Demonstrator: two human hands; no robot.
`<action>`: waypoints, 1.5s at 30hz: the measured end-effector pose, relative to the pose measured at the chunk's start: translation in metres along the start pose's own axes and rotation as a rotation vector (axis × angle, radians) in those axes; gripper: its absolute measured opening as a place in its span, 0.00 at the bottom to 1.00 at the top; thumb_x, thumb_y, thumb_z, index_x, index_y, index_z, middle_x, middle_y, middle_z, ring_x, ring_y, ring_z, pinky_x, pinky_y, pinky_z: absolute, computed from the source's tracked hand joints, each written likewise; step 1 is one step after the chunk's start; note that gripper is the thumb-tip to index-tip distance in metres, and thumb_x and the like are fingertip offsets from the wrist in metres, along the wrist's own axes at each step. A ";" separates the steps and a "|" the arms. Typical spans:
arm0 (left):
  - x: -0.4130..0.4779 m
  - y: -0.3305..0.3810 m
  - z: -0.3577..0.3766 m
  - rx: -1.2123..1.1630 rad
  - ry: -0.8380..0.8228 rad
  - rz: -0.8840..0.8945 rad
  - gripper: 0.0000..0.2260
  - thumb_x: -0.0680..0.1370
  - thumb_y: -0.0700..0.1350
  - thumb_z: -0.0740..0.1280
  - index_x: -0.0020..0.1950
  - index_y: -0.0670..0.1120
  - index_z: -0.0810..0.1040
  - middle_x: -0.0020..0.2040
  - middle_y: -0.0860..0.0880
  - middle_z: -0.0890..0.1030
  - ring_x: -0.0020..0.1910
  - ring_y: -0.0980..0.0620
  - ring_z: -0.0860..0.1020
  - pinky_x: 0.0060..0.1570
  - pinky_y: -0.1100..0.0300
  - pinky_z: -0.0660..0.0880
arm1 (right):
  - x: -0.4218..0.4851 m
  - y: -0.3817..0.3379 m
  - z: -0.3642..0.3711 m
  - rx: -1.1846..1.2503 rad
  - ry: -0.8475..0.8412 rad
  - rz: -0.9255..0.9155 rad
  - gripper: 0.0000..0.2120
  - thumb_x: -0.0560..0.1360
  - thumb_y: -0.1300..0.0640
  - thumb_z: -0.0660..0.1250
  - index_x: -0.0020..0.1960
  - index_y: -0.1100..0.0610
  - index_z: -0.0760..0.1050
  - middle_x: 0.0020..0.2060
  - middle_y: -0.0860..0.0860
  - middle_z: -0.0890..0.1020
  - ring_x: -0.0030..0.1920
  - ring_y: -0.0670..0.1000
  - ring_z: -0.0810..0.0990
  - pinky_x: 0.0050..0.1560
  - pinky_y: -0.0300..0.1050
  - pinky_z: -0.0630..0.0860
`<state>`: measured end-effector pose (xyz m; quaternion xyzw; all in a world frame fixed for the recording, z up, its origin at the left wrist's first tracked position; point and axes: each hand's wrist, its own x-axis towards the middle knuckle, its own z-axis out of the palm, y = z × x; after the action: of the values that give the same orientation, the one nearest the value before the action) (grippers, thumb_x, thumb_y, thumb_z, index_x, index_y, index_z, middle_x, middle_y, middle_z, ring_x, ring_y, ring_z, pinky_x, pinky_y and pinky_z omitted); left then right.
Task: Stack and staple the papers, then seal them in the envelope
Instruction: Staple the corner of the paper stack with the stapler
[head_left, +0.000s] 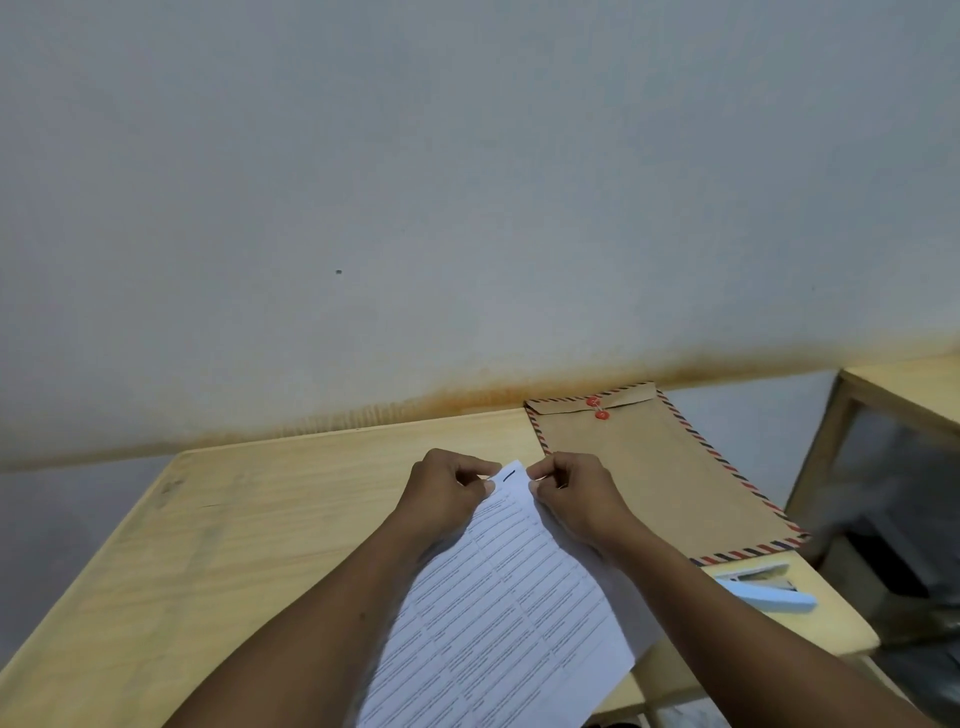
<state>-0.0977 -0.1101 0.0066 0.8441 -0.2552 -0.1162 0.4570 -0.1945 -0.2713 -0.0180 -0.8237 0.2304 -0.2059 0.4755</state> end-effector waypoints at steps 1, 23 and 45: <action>-0.001 0.003 0.003 -0.006 -0.001 0.007 0.10 0.79 0.42 0.73 0.59 0.51 0.87 0.52 0.51 0.86 0.50 0.58 0.81 0.49 0.65 0.72 | -0.001 0.000 -0.005 -0.017 -0.009 -0.006 0.08 0.77 0.60 0.66 0.50 0.54 0.84 0.42 0.50 0.85 0.41 0.44 0.81 0.36 0.29 0.74; -0.016 0.042 0.077 -0.138 -0.155 0.110 0.09 0.79 0.42 0.72 0.55 0.53 0.88 0.51 0.53 0.85 0.54 0.53 0.82 0.56 0.52 0.80 | -0.060 0.031 -0.156 -0.932 -0.534 0.361 0.30 0.67 0.57 0.78 0.66 0.48 0.73 0.62 0.50 0.76 0.60 0.54 0.76 0.58 0.48 0.78; -0.021 0.042 0.042 -0.211 -0.011 0.125 0.10 0.79 0.43 0.72 0.58 0.54 0.87 0.48 0.52 0.85 0.50 0.51 0.84 0.49 0.55 0.79 | -0.016 -0.022 -0.090 0.810 -0.064 0.517 0.14 0.77 0.56 0.69 0.59 0.62 0.73 0.49 0.62 0.81 0.37 0.55 0.78 0.35 0.47 0.76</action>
<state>-0.1470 -0.1478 0.0175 0.7731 -0.2964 -0.1183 0.5481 -0.2534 -0.3139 0.0412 -0.4940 0.3141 -0.1288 0.8004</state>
